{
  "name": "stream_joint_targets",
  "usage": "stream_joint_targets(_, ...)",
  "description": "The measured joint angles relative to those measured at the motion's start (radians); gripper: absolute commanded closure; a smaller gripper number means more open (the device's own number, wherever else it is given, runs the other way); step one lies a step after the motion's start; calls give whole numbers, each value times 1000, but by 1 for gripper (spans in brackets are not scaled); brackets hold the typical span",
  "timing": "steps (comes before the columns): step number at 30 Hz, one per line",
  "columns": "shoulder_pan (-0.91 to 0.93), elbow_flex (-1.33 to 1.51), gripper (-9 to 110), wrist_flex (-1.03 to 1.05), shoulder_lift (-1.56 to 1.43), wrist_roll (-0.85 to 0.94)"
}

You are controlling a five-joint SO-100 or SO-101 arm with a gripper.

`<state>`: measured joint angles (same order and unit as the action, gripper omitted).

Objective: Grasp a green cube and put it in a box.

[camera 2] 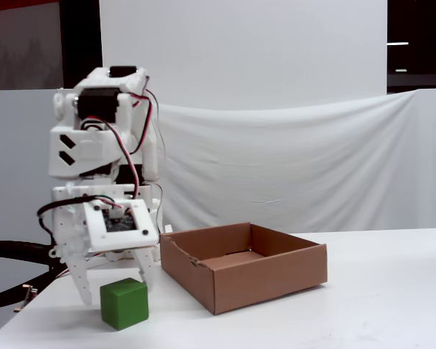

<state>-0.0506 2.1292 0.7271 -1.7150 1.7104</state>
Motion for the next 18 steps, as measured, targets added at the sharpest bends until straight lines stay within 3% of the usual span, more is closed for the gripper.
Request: stream_joint_targets(18, -34, -20, 81, -23, 54, 2)
